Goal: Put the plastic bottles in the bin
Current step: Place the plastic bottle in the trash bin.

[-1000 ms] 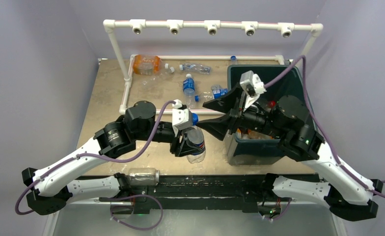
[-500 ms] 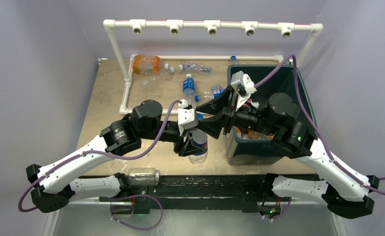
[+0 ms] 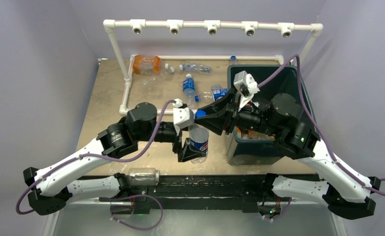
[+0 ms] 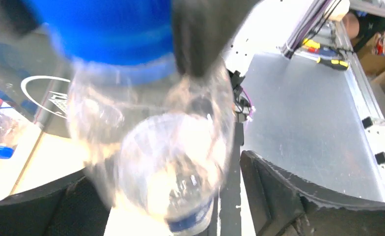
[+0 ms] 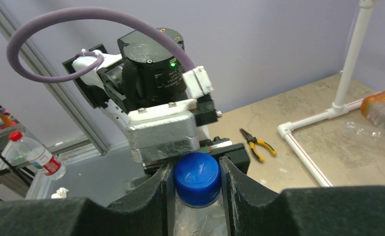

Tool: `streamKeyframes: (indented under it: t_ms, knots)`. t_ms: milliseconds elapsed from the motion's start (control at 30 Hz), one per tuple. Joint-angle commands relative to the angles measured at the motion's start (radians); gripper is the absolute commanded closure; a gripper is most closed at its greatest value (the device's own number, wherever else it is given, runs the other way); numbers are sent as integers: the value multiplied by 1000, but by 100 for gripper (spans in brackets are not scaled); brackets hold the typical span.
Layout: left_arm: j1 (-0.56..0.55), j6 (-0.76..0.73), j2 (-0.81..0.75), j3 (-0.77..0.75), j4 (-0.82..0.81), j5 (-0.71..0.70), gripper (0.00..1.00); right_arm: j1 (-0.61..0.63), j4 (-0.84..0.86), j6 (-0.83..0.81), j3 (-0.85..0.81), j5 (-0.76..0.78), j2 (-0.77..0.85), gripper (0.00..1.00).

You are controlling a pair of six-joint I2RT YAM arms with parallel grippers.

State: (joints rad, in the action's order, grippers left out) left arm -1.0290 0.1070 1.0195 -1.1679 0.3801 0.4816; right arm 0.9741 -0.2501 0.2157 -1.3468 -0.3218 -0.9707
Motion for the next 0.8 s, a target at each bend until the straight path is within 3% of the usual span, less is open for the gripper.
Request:
streamKeyframes:
  t_ms: [0,167,300,500,667,767]
  knots:
    - [-3,24,-120,41,-155,-116,4,-5,25,-31,-48,141,67,100]
    - [-3,50,-274,149,-277,-270,1,-5,150,-82,-30,324,165,100]
    - [-3,42,-408,242,-382,-417,1,-5,371,-143,14,415,234,100]
    - [-3,27,-591,413,-566,-593,1,-5,550,-263,14,619,235,100]
    - [-3,17,-610,441,-569,-690,1,-5,548,-455,1,1048,170,100]
    - [-3,16,-575,440,-578,-740,1,-5,710,-684,88,1261,137,100]
